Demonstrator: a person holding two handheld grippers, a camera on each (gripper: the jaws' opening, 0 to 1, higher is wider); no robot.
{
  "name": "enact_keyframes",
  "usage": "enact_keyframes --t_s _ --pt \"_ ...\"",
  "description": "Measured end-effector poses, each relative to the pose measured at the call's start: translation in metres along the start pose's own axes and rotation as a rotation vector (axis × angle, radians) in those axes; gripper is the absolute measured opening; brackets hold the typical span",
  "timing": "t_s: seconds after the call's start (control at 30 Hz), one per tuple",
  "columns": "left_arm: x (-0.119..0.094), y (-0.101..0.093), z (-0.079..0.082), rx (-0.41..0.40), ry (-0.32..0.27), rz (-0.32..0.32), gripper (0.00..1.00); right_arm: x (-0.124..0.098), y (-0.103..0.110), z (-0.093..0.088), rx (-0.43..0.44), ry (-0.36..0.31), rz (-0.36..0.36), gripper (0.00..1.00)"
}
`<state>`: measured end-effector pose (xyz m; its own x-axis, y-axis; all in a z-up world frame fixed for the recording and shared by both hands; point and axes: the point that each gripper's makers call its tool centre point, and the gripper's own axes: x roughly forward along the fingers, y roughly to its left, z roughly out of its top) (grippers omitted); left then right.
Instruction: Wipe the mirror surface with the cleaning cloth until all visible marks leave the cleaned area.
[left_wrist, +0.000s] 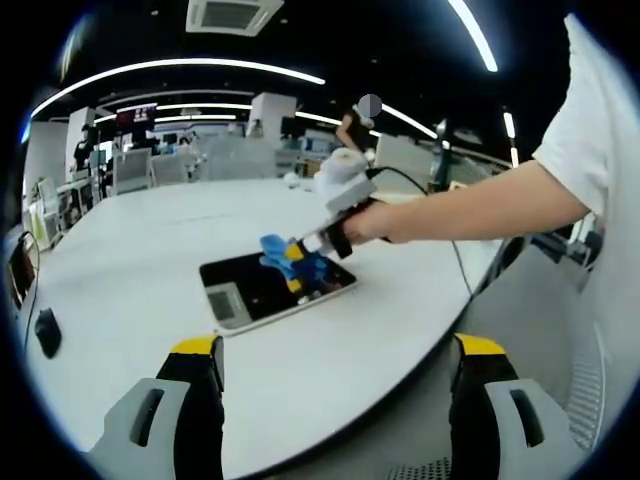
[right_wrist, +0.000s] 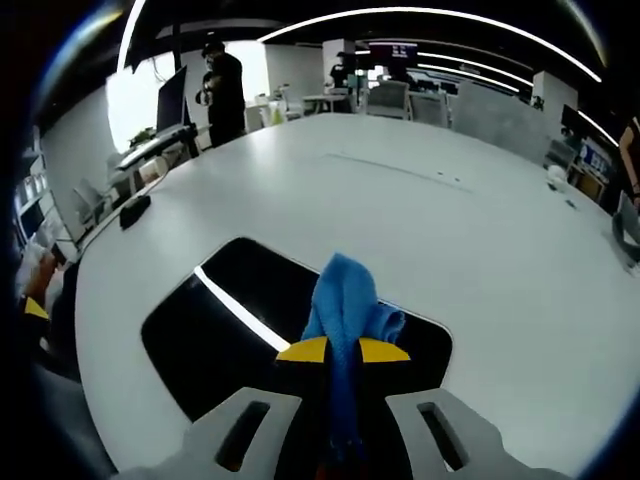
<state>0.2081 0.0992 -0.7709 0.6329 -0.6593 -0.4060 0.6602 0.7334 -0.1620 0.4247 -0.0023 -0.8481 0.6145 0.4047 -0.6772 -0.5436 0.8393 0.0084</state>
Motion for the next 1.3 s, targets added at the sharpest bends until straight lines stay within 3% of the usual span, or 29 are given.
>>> enact_keyframes --t_s 0.87,1.3 --pt "-0.001 0.0 0.001 0.003 -0.006 0.003 0.94 -0.034 0.03 -0.025 -0.029 0.011 0.032 0.04" --pt "-0.001 0.0 0.001 0.005 -0.005 0.002 0.94 -0.035 0.029 -0.034 -0.034 0.019 0.049 0.04"
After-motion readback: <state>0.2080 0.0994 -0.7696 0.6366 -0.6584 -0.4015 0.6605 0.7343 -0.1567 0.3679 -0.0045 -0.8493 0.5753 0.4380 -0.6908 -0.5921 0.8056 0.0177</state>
